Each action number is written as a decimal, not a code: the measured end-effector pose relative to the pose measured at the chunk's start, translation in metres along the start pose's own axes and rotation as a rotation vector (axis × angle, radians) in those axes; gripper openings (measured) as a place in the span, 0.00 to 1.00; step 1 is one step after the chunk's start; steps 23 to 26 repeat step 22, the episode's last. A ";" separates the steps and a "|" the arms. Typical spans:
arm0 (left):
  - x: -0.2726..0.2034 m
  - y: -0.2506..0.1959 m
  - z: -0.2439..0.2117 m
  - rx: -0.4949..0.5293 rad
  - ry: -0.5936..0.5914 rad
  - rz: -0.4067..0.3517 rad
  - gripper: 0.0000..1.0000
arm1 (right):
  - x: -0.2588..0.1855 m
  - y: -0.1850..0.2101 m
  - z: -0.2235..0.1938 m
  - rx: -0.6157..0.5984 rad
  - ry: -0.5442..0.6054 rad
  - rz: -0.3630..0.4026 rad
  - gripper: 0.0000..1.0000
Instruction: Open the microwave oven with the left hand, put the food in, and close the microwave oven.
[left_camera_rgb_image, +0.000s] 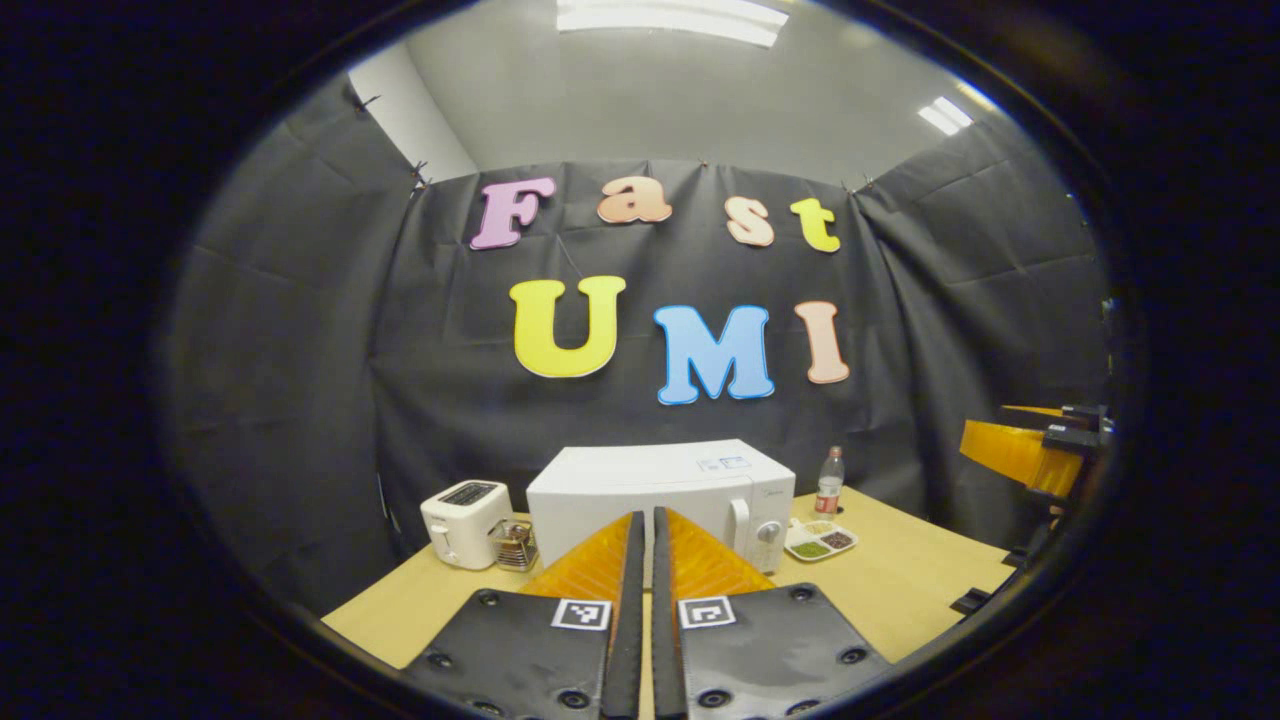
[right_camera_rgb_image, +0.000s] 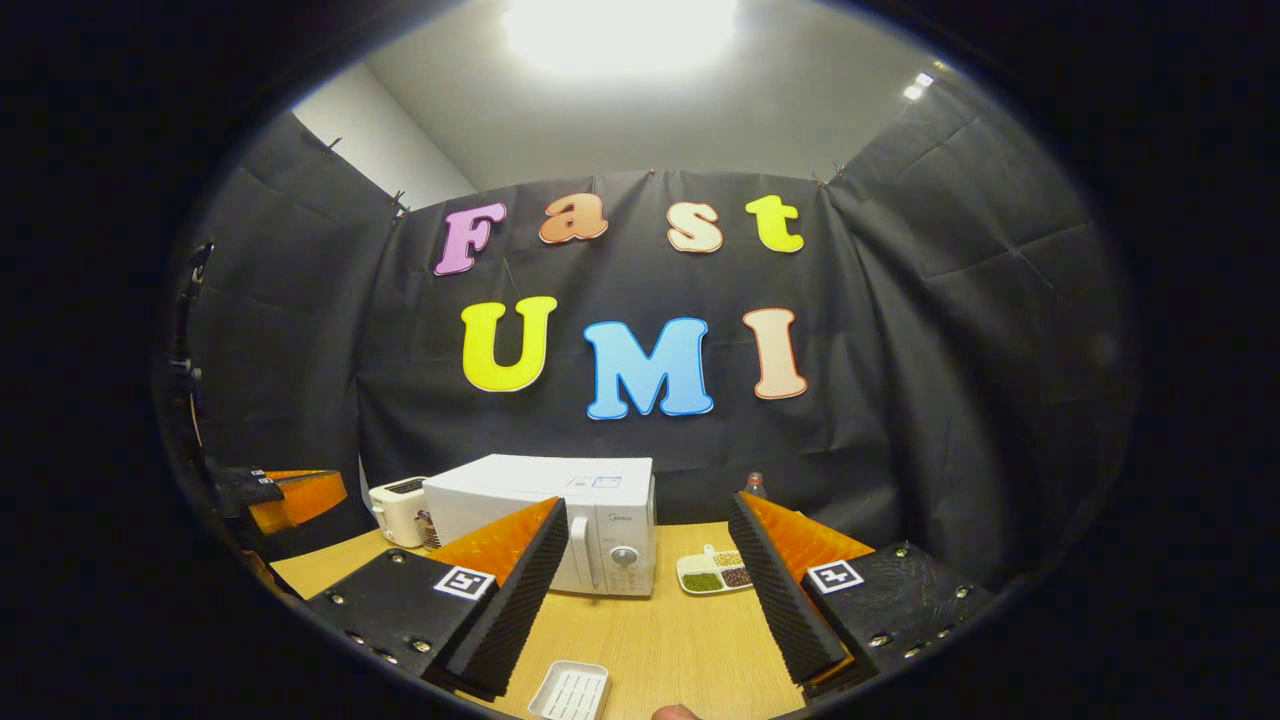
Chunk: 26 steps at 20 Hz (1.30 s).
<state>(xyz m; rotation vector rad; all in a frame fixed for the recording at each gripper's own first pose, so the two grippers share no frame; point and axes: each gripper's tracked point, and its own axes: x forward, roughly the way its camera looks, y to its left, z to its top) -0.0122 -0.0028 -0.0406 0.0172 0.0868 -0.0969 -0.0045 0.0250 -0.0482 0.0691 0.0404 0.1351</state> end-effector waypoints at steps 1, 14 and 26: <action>-0.005 0.006 0.001 -0.001 -0.002 0.006 0.19 | -0.003 0.003 0.000 -0.005 0.003 -0.004 0.98; -0.025 0.041 0.020 -0.004 -0.074 0.044 0.98 | -0.017 0.043 0.011 0.008 -0.010 -0.003 0.98; -0.027 0.046 0.023 0.002 -0.091 0.054 0.97 | -0.022 0.044 0.014 0.015 -0.017 -0.019 0.98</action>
